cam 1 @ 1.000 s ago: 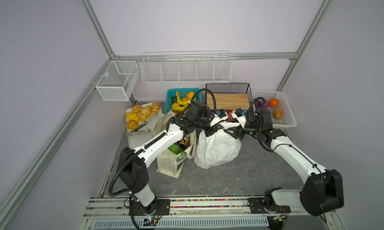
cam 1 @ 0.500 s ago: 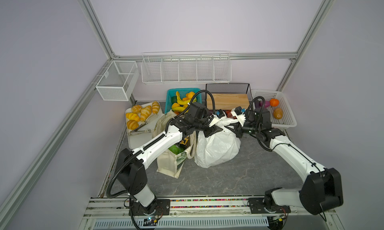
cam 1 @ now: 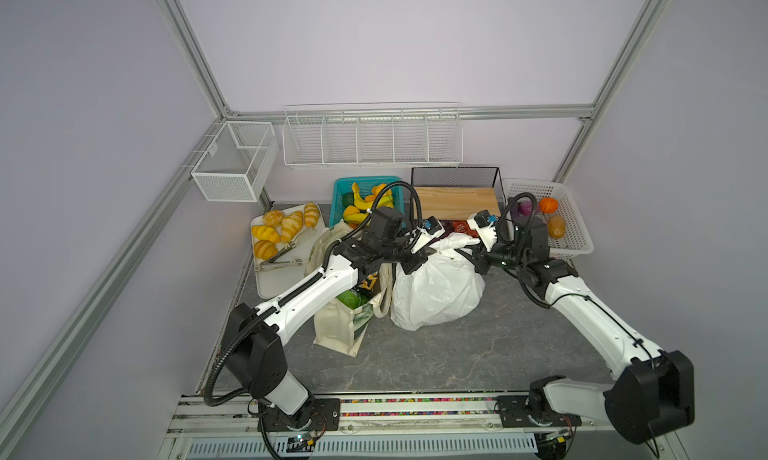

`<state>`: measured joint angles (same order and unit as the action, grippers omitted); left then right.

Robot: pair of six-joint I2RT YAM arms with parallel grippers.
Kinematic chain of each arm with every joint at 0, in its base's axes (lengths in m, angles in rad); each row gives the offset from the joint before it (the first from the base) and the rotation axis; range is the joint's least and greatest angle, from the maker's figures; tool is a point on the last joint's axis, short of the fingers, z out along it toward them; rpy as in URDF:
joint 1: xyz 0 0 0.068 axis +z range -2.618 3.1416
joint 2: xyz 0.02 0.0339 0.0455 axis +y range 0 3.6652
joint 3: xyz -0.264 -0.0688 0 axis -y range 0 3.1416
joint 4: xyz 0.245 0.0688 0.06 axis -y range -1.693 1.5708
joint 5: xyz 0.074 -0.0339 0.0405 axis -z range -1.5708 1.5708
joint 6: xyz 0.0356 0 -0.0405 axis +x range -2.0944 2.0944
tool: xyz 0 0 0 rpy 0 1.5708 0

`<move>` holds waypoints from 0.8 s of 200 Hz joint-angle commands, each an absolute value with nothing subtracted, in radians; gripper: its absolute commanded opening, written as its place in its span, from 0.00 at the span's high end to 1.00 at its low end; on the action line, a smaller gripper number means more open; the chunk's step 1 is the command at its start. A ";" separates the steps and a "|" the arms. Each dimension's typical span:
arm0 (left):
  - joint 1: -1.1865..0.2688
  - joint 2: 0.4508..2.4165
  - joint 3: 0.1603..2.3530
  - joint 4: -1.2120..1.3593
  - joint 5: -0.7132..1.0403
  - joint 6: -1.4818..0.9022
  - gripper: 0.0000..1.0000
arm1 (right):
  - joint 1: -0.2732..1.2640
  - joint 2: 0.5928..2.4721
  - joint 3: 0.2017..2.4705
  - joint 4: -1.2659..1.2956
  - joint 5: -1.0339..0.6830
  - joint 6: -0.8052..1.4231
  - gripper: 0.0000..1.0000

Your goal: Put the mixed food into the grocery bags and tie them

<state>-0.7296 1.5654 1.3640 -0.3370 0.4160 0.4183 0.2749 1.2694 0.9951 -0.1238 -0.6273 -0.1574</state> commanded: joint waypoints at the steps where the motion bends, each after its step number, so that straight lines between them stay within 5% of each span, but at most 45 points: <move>1: -0.723 1.522 1.343 -0.304 0.433 0.378 1.00 | 0.274 1.232 0.983 -0.121 -0.548 -0.146 0.93; 160: -0.764 1.589 1.329 -0.203 0.417 0.218 1.00 | 0.325 1.272 0.901 0.206 -0.593 0.213 0.93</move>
